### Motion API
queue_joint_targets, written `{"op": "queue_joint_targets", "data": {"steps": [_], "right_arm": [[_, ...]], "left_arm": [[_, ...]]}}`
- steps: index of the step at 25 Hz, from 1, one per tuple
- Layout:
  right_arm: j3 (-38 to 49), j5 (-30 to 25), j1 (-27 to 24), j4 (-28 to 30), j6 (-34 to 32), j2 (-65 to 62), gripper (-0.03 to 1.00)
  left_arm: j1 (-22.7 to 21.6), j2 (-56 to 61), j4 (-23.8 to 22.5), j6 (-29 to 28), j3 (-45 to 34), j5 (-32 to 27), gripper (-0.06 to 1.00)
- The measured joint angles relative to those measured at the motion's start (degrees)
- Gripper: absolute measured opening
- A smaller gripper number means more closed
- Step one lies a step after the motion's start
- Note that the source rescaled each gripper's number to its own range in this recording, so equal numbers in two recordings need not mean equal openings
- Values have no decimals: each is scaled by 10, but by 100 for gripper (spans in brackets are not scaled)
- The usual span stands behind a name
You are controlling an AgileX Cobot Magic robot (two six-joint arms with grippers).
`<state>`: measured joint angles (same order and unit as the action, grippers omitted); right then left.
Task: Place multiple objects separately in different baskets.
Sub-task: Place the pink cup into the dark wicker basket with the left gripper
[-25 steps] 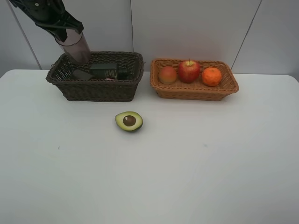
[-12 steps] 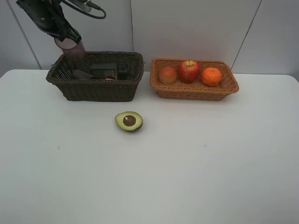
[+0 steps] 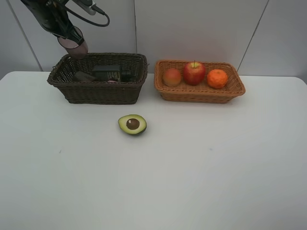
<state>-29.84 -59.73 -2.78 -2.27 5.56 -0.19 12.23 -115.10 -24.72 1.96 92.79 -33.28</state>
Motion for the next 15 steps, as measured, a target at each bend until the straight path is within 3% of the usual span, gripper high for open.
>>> {"op": "queue_joint_targets", "data": {"steps": [11, 15], "right_arm": [[0, 0, 0, 0, 0, 0, 100], [0, 0, 0, 0, 0, 0, 100]], "left_arm": [[-2, 0, 0, -20, 0, -2, 1], [-3, 0, 4, -20, 0, -2, 12]]}}
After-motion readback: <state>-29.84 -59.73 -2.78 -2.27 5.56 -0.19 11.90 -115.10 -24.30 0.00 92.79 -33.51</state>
